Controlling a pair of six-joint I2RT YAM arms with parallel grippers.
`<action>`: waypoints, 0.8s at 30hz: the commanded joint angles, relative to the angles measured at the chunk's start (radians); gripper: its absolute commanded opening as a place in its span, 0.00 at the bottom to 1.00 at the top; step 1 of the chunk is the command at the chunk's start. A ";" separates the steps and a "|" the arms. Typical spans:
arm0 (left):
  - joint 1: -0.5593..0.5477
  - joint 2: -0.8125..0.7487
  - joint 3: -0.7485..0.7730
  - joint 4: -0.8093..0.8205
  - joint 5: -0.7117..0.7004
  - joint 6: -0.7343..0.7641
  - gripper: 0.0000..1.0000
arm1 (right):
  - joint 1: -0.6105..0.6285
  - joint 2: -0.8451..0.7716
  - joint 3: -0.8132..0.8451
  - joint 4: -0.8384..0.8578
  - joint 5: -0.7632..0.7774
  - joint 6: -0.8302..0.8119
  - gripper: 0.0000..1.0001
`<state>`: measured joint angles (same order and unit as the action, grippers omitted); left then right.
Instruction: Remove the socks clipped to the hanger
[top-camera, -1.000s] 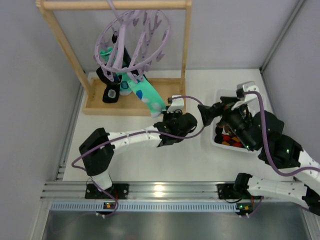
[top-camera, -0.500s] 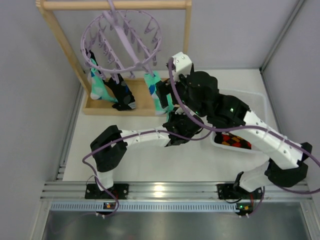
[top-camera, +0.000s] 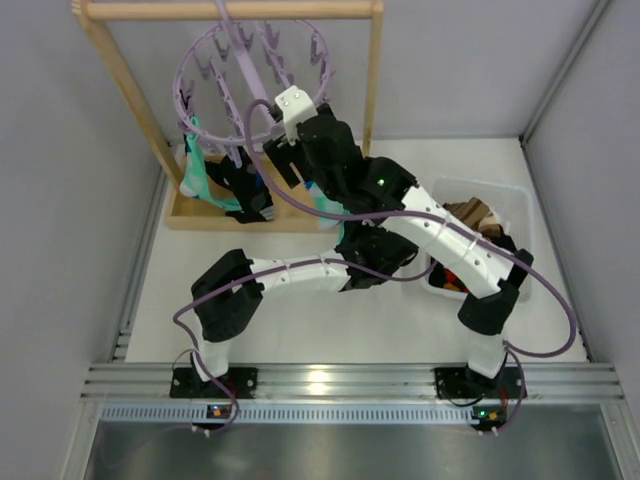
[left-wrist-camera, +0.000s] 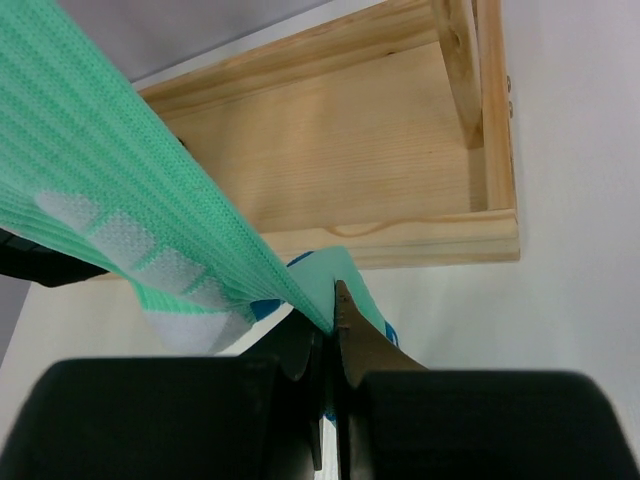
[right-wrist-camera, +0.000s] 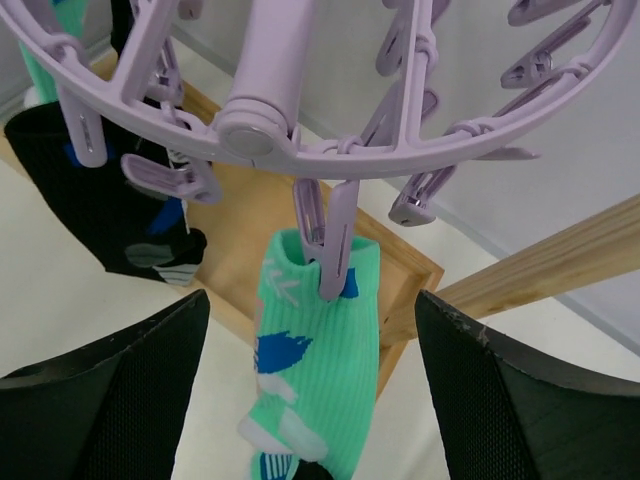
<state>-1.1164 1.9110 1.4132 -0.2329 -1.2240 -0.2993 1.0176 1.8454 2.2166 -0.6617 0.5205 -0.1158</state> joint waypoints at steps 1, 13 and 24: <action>-0.016 0.017 0.050 0.014 -0.026 0.043 0.00 | -0.017 0.054 0.087 -0.001 0.061 -0.076 0.80; -0.025 0.036 0.089 0.018 -0.035 0.066 0.00 | -0.040 0.172 0.117 0.149 0.130 -0.202 0.77; -0.026 0.030 0.089 0.020 -0.005 0.055 0.00 | -0.057 0.196 0.066 0.349 0.245 -0.242 0.72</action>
<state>-1.1316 1.9404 1.4738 -0.2329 -1.2453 -0.2405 0.9779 2.0403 2.2822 -0.4335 0.7158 -0.3416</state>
